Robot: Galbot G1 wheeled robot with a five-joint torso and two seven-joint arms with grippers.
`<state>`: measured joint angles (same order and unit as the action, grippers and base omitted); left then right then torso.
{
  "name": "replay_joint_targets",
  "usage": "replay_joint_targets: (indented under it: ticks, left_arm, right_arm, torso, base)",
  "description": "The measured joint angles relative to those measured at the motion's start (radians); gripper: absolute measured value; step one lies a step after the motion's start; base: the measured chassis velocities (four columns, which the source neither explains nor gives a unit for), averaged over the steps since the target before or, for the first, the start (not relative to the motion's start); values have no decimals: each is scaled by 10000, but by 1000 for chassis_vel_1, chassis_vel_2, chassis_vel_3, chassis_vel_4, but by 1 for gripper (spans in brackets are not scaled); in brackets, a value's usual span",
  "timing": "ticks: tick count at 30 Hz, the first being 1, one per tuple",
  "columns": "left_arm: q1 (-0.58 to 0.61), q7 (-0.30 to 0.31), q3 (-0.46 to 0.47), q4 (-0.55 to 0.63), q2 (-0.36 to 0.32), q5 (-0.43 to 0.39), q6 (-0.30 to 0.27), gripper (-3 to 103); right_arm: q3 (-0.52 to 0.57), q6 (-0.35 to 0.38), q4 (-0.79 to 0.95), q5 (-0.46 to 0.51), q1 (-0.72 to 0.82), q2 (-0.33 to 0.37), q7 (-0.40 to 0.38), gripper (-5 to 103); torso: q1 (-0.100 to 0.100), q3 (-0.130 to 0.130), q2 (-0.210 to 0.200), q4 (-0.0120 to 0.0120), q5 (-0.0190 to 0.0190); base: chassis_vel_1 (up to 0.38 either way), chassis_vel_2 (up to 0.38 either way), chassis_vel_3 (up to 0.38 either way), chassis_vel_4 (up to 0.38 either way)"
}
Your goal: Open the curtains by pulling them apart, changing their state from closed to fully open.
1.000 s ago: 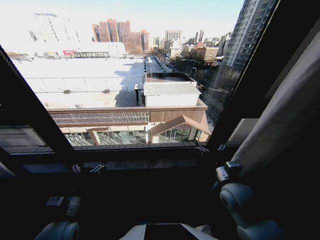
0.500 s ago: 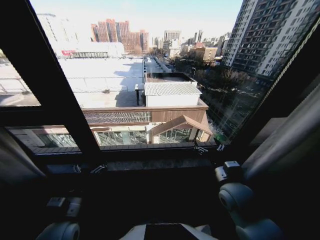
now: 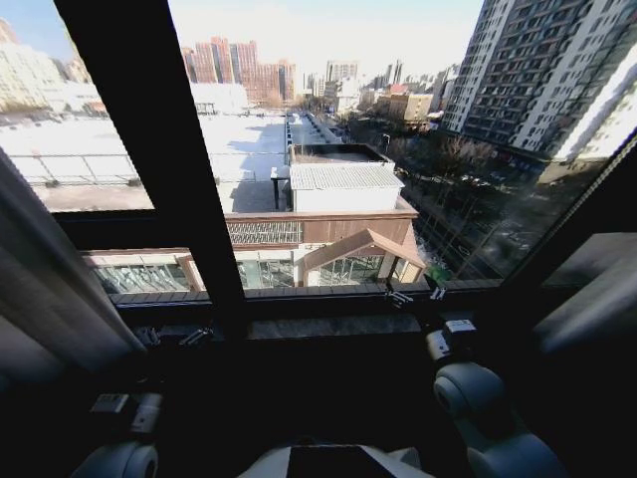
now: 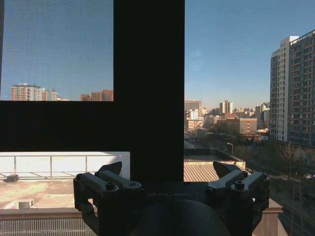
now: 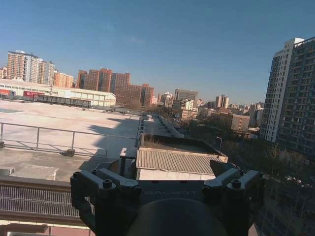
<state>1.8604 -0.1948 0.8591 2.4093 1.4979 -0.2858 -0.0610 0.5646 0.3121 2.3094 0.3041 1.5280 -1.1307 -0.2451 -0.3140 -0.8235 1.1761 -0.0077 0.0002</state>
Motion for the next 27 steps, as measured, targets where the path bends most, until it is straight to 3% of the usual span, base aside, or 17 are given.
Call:
replay_joint_targets:
  ticks: [20,27]
  left_arm:
    - [-191,4,-56,-43,151,475,-20,100]
    - [-370,24,-306,-130,38,785,-186,100]
  right_arm:
    - [-96,-155,-7,148,-80,-60,87,100]
    - [-45,-211,-115,186,-85,-56,117,100]
  torso:
    - [0,-1,0,2,0]
    - [-2,-1,0,2,-9]
  base:
    - [353,349,-345,-353]
    - [195,160,-157,-195]
